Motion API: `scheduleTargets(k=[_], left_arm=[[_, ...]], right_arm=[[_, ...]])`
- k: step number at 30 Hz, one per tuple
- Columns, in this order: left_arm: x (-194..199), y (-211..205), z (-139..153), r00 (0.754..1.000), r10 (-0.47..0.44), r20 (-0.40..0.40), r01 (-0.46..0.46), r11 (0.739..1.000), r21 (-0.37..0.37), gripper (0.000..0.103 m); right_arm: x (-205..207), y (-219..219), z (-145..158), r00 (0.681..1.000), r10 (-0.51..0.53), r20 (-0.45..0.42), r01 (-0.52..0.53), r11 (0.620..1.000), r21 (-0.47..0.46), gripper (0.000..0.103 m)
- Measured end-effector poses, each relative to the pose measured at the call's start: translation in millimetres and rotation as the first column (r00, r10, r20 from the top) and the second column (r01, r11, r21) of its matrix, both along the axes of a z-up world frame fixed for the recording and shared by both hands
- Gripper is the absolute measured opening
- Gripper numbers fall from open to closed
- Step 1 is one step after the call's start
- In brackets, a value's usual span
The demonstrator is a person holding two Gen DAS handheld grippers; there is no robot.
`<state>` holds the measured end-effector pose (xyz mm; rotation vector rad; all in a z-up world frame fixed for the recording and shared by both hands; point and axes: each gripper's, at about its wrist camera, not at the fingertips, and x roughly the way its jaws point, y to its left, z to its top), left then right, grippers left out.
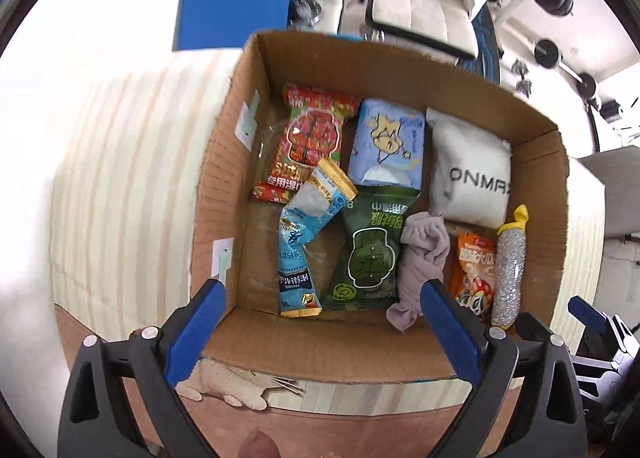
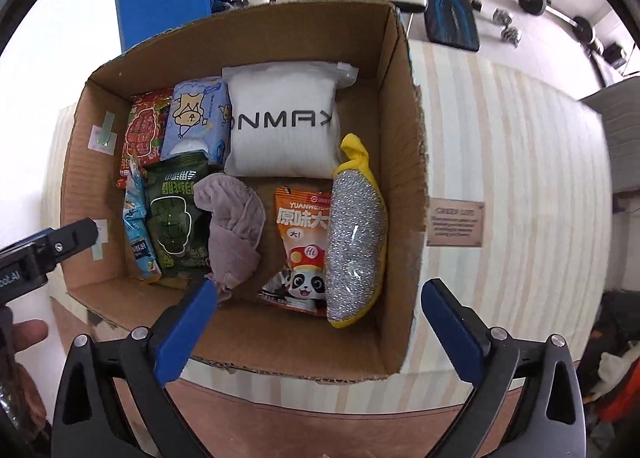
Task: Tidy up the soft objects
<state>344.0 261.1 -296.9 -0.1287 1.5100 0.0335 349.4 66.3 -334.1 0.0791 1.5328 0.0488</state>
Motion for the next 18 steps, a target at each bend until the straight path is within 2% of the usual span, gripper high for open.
scheduleTargets(k=[7,12,18], left_arm=[[-20,-18,24,0.994,-0.040,0.103,0.033,0.997,0.065,0.100],[-27,-33,29,0.990,-0.072,0.119,0.062,0.994,0.091,0.100],[-35,-48,45,0.985,-0.089,0.147,0.078,0.993,0.085,0.100]], right_arm=[[-14,-9,19,0.997,-0.025,0.069,0.027,0.999,-0.040,0.103],[-20,-19,22,0.996,-0.049,0.068,0.052,0.998,-0.041,0.103],[-29,-34,33,0.994,-0.069,0.088,0.072,0.997,-0.034,0.103]])
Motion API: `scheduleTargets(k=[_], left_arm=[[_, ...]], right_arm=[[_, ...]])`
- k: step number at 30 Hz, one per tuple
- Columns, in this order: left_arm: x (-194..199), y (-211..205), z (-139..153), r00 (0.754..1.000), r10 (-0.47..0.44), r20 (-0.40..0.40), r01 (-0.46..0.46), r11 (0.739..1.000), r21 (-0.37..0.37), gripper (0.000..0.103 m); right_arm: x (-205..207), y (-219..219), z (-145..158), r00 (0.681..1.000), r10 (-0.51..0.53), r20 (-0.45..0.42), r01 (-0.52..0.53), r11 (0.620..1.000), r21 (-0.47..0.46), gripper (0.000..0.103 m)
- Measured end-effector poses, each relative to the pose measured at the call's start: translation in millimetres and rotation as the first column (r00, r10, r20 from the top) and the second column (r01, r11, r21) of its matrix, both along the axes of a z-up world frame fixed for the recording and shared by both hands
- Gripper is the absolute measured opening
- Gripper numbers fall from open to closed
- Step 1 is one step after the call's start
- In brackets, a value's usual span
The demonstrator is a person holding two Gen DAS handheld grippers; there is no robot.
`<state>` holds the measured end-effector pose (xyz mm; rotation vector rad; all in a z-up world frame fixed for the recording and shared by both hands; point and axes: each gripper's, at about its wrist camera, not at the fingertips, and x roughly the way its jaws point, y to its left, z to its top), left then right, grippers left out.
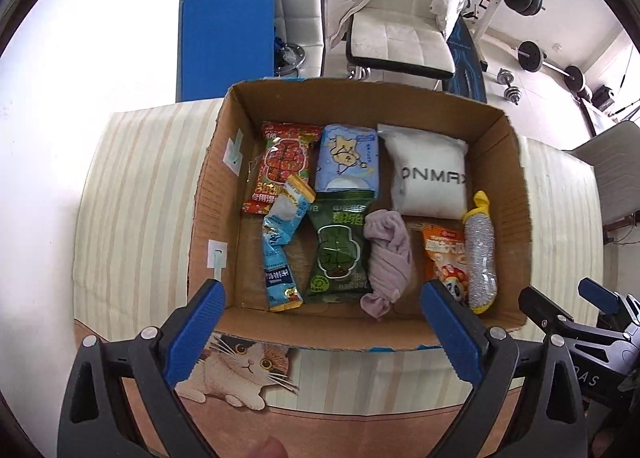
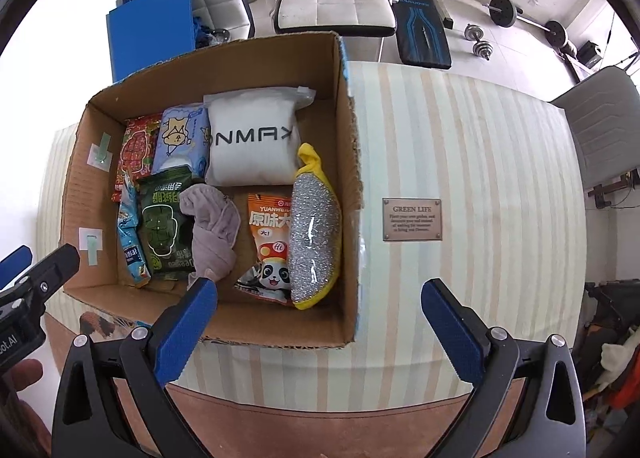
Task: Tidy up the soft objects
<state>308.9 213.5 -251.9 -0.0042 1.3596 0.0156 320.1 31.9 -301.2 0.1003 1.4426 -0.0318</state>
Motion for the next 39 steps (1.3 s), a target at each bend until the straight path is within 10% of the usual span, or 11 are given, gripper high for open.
scheduleTargets(k=[19,39], left_arm=[[-111,-46,191,0.941,-0.047,0.336,0.045,0.999,0.012,0.100],[-177,-46,249,0.913,-0.057,0.405,0.053,0.998,0.022,0.100]], right_arm=[[-130,-62,211,0.930,-0.028,0.367,0.043,0.999,-0.031,0.103],[-214,-53,315,0.861,-0.004,0.509,0.038,0.998,-0.057,0.103]])
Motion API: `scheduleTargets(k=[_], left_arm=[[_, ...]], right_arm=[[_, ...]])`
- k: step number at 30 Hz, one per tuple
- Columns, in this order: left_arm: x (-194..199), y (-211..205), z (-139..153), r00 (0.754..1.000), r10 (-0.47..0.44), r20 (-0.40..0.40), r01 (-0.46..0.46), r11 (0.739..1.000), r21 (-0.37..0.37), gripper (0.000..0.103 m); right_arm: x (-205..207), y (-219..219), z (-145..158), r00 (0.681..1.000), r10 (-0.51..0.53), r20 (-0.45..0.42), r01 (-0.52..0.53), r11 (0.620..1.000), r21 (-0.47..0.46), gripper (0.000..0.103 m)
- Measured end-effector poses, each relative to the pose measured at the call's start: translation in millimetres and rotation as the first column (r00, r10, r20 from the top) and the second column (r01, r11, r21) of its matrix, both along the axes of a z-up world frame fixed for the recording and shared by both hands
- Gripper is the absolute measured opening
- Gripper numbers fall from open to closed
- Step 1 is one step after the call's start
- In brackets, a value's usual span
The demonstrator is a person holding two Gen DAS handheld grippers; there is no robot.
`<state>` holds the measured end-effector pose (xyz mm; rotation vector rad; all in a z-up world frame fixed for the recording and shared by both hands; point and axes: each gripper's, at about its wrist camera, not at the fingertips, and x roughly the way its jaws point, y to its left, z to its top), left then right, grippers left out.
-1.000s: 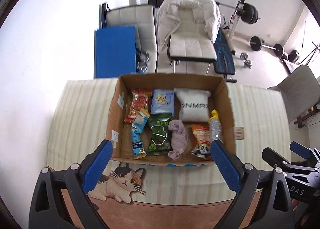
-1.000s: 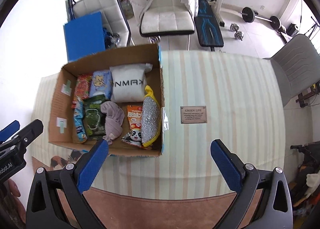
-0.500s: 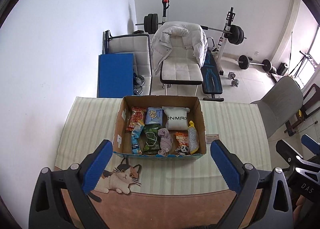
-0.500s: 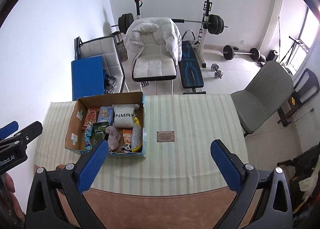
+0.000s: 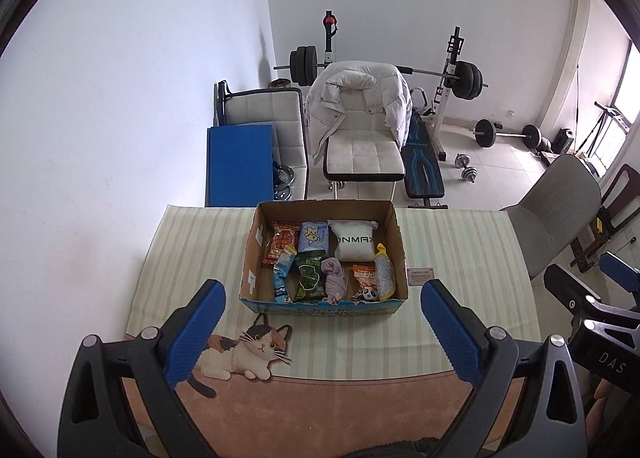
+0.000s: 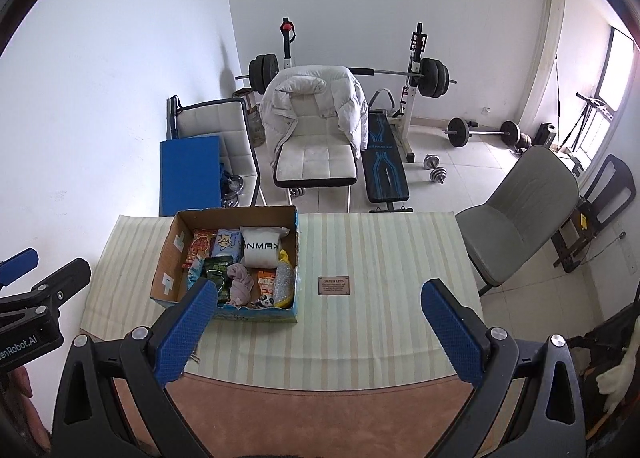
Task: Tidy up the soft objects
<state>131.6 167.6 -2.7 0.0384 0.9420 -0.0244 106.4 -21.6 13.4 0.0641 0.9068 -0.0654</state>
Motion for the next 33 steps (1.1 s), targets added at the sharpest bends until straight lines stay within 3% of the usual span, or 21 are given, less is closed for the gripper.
scheduleTargets(k=[33], left_arm=[[-12,-17,-1,0.998,-0.044,-0.033,0.043,0.999,-0.017,0.100]], right_arm=[[-17,-16,4,1.000,-0.029,-0.004,0.029,1.000,-0.012,0.103]])
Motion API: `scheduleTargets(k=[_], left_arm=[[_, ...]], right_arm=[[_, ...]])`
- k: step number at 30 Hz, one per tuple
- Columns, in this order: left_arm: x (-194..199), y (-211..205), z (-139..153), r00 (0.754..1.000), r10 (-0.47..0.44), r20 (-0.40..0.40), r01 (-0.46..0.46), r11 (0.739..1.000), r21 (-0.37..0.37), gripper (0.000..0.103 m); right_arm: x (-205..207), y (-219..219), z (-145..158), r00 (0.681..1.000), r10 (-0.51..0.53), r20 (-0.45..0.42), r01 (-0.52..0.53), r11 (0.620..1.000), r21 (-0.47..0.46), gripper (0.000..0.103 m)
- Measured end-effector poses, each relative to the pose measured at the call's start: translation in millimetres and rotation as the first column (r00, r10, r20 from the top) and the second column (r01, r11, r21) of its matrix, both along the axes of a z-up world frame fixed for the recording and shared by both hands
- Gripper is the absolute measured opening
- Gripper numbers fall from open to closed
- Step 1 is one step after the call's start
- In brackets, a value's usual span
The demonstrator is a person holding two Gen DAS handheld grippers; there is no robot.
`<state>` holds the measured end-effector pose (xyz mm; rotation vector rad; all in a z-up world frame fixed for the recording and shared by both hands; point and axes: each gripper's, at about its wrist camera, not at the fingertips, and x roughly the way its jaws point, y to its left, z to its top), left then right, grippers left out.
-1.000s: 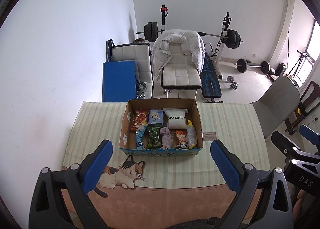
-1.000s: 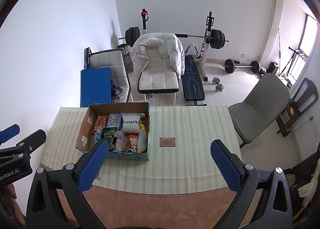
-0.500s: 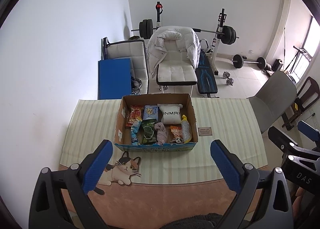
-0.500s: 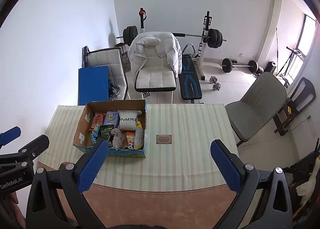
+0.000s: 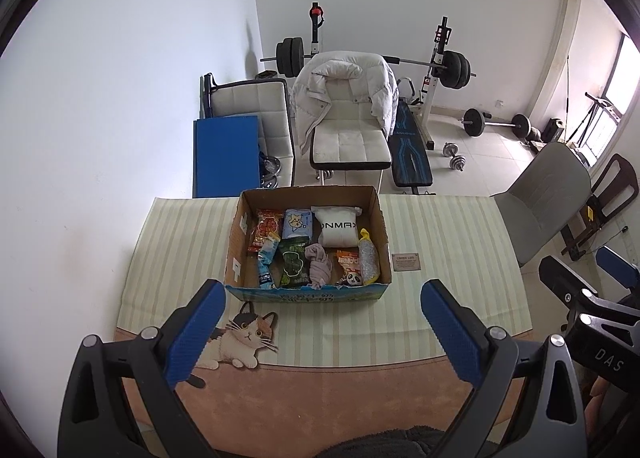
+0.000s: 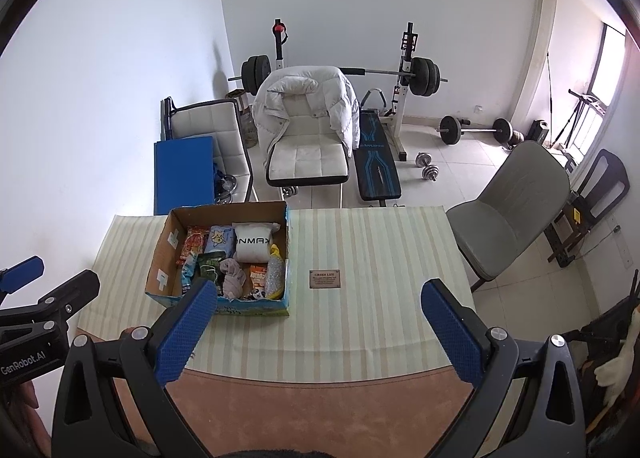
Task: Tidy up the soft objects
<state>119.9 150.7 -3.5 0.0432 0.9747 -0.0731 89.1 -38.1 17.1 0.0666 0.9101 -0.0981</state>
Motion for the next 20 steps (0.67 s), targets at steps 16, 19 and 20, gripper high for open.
scheduleTargets(k=[16,19,20], left_arm=[[1.9,-0.3,1.1,1.000,0.000,0.001,0.000,1.000,0.000,0.100],[2.3,-0.1,1.0,1.000,0.000,0.004,0.000,1.000,-0.002,0.100],[2.9,-0.2,1.5,1.000,0.001,0.005,-0.001,1.000,-0.006,0.100]], right_arm=[[-4.6,-2.3,0.0,1.000,-0.016,0.006,0.016,1.000,0.008,0.103],[-5.1,-2.5,0.2,1.000,-0.016,0.005,0.016,1.000,0.008,0.103],[-5.0,-2.6,0.0,1.000,-0.016,0.006,0.016,1.000,0.009,0.103]])
